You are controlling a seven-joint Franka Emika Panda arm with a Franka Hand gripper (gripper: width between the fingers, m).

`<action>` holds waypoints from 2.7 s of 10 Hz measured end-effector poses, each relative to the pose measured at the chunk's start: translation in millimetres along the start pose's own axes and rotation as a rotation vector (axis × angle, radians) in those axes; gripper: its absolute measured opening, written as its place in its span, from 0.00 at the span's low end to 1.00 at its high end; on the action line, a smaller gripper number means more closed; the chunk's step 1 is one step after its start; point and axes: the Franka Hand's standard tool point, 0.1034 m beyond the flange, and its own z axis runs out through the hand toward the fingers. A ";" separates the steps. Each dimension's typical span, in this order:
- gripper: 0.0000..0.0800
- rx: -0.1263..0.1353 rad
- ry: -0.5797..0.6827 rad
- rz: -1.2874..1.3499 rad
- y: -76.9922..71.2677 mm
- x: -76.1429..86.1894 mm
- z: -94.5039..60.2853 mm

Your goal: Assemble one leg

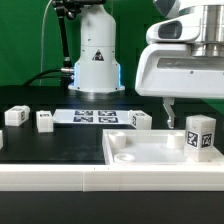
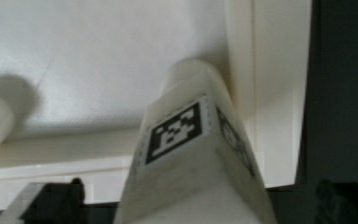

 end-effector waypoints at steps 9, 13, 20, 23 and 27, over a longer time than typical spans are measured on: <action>0.37 -0.017 -0.001 -0.233 7.8 2.0 0.0; 0.37 -0.014 0.002 0.113 10.7 2.8 -0.3; 0.37 0.002 -0.020 1.012 7.4 -1.3 1.4; 0.37 -0.003 -0.028 1.136 6.3 -2.1 1.4; 0.59 0.003 -0.020 0.948 7.9 -0.3 0.8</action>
Offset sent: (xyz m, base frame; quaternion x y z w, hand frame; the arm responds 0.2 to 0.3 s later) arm 0.0000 0.0000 0.0000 0.0000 0.0000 -0.1938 0.9810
